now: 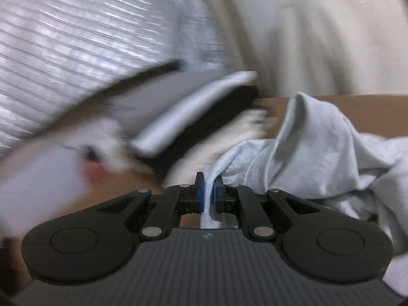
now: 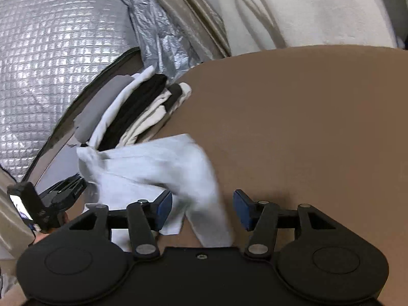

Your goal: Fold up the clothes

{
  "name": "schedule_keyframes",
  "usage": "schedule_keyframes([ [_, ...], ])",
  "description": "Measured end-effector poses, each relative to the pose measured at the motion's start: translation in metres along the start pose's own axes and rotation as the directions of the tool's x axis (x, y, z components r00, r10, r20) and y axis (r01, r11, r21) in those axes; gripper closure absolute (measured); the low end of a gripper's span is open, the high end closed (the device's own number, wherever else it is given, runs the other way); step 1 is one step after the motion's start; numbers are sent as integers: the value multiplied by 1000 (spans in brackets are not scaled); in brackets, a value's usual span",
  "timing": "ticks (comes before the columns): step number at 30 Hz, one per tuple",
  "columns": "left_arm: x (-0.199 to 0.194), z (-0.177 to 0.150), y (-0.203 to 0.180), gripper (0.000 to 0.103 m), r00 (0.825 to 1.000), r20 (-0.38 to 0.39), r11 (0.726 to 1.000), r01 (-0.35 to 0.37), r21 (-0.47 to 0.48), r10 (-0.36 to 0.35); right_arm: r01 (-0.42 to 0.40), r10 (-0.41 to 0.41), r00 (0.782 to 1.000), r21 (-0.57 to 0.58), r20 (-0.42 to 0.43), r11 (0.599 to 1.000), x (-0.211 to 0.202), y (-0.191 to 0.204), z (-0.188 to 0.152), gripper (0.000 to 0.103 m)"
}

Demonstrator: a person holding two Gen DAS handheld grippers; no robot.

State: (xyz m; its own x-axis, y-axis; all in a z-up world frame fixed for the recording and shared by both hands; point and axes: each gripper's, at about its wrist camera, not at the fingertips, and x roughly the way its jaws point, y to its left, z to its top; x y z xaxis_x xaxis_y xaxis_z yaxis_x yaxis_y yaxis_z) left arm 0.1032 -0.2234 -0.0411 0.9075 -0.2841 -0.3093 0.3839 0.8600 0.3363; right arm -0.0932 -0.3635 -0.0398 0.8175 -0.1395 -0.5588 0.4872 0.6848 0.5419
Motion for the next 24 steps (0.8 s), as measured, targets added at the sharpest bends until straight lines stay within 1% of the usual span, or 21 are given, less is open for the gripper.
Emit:
schedule_keyframes([
  [1, 4, -2, 4, 97, 998, 4, 998, -58, -2, 58, 7, -7, 1000, 12, -5, 1000, 1, -3, 0, 44],
  [3, 11, 2, 25, 97, 997, -37, 993, -67, -96, 63, 28, -27, 999, 27, -18, 999, 4, -9, -1, 44],
  [5, 22, 3, 46, 97, 994, -102, 983, -53, -174, 36, 37, -36, 999, 26, -30, 999, 7, -10, -2, 44],
  [6, 32, 0, 50, 96, 987, -159, 985, -30, -171, 2, 33, -32, 999, 23, -35, 999, 8, -10, -3, 44],
  [7, 42, -2, 54, 96, 976, -216, 986, -6, -169, -31, 22, -22, 999, 18, -42, 1000, 12, -8, -4, 44],
  [8, 52, -5, 59, 96, 960, -271, 985, 17, -170, -64, 12, -11, 999, 13, -50, 1000, 15, -6, -5, 44],
  [10, 68, -15, 69, 96, 924, -352, 969, 69, -239, -153, -16, 16, 997, -6, -81, 1000, 25, 1, -10, 43],
  [11, 70, -18, 73, 96, 915, -362, 957, 78, -280, -181, -28, 26, 995, -15, -100, 999, 32, 5, -14, 42],
  [12, 73, -19, 77, 96, 909, -362, 946, 94, -310, -209, -36, 33, 992, -25, -120, 999, 41, 9, -19, 38],
  [13, 73, -18, 79, 95, 906, -355, 940, 114, -322, -231, -43, 37, 990, -39, -139, 998, 50, 14, -24, 32],
  [14, 72, -16, 80, 95, 906, -344, 934, 128, -334, -247, -53, 44, 988, -58, -145, 997, 59, 20, -29, 29],
  [15, 72, -15, 81, 90, 905, -333, 927, 142, -346, -263, -70, 58, 989, -83, -138, 994, 66, 26, -35, 21],
  [16, 72, -14, 83, 80, 905, -322, 921, 157, -358, -279, -87, 72, 988, -113, -133, 990, 74, 32, -42, 15],
  [17, 72, -12, 84, 74, 904, -310, 914, 171, -369, -294, -93, 71, 987, -150, -144, 984, 83, 39, -48, 14],
  [18, 68, -12, 84, 64, 910, -296, 915, 177, -362, -292, -84, 52, 985, -197, -166, 977, 94, 46, -54, 13],
  [19, 66, -10, 81, 60, 916, -283, 921, 179, -345, -284, -77, 31, 982, -244, -187, 967, 106, 53, -60, 13],
  [20, 64, -9, 76, 58, 918, -278, 928, 191, -319, -284, -59, -1, 979, -290, -203, 955, 118, 59, -67, 12],
  [21, 63, -7, 71, 52, 919, -272, 934, 203, -293, -285, -27, -41, 979, -325, -202, 945, 131, 61, -74, 12],
  [22, 64, -8, 69, 43, 917, -258, 934, 232, -273, -303, 2, -70, 980, -343, -185, 939, 141, 60, -80, 9],
  [23, 65, -8, 67, 39, 915, -244, 932, 261, -253, -322, 19, -79, 985, -358, -154, 934, 149, 59, -86, 5],
  [24, 66, -9, 65, 35, 911, -231, 929, 289, -231, -341, 18, -62, 992, -365, -108, 931, 150, 60, -88, 3],
])
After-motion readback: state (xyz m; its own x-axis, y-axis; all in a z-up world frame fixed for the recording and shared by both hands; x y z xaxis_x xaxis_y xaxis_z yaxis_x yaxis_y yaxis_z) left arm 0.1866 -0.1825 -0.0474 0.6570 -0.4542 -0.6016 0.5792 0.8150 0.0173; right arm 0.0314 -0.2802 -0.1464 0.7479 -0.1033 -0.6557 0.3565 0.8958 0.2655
